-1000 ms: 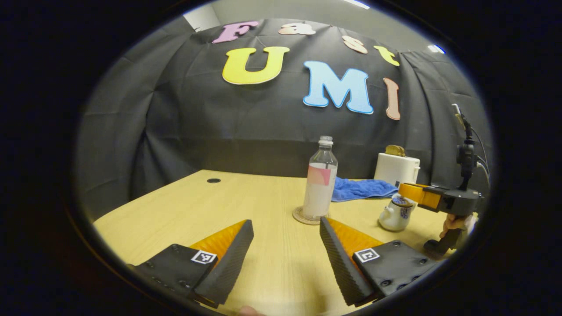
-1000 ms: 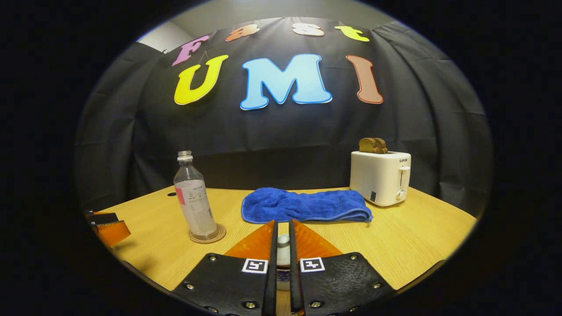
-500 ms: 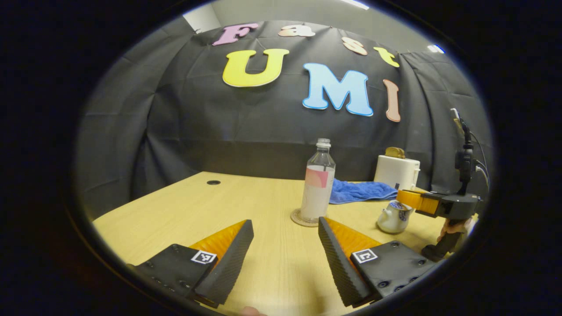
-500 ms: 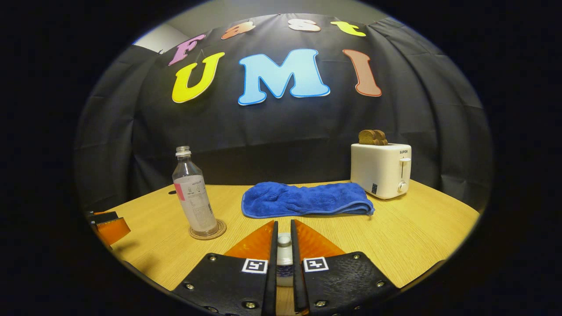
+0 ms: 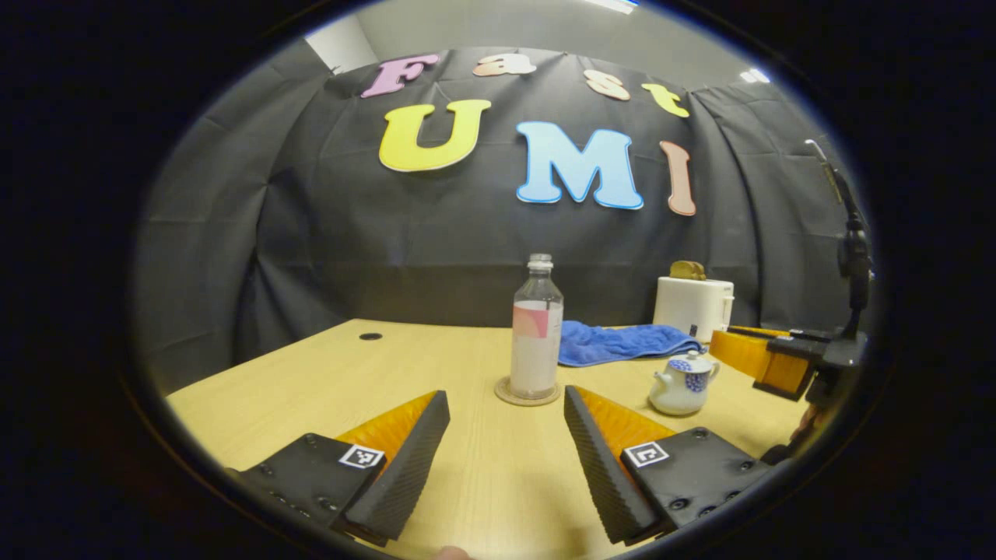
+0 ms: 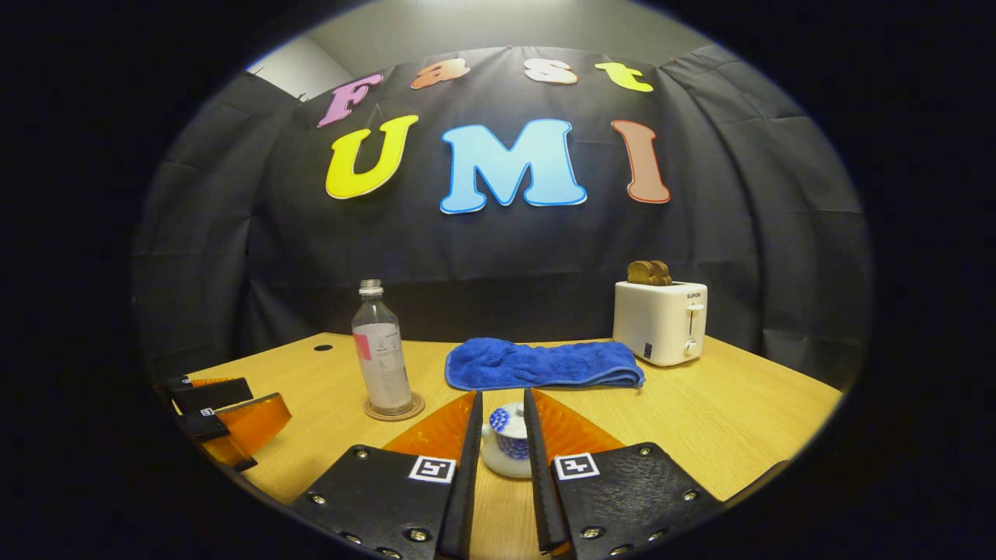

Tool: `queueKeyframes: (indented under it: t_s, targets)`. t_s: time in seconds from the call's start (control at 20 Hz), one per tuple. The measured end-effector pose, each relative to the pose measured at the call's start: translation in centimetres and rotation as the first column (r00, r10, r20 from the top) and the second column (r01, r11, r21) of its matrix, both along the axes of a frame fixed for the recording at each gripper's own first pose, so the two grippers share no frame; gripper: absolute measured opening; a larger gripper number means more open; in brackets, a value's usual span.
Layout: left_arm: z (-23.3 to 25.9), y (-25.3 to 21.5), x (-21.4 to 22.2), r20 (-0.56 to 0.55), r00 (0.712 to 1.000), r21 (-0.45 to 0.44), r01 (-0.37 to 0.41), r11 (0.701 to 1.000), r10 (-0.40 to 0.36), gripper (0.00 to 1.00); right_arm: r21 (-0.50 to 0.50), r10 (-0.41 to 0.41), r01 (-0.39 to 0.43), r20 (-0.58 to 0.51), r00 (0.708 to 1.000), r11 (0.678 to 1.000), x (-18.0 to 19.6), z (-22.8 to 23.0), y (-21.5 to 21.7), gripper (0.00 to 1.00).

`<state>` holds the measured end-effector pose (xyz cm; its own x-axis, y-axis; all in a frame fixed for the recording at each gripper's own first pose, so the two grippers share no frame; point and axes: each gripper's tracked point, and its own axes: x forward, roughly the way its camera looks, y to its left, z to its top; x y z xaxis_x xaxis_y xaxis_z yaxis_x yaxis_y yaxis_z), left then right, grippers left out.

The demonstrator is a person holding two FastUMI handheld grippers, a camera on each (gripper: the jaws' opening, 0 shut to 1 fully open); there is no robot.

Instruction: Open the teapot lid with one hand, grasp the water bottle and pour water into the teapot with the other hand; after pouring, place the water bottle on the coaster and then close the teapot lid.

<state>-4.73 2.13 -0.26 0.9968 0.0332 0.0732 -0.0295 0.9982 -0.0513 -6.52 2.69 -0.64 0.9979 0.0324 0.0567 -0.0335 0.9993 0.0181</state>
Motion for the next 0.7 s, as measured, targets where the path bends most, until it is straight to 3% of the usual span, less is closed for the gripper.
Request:
queueKeyframes:
  t_s: [0.2,0.45,0.7]
  targets:
    - [0.3,-0.8,-0.3,0.019,1.0,0.005,-0.015,1.0,0.015,1.0,-0.051,0.01,-0.01,-0.005,1.0,0.999,-0.9,-1.6,1.9,0.32]
    - [0.8,-0.8,-1.2,0.062,0.996,0.037,-0.062,0.997,0.059,1.0,-0.007,0.009,-0.009,0.026,1.0,1.0,-1.5,-1.7,2.6,0.29]
    - [1.0,-1.6,-0.9,0.071,0.997,0.058,-0.048,0.997,0.044,1.0,-0.004,-0.042,0.042,0.026,0.999,0.999,-1.5,-1.7,2.0,0.58]
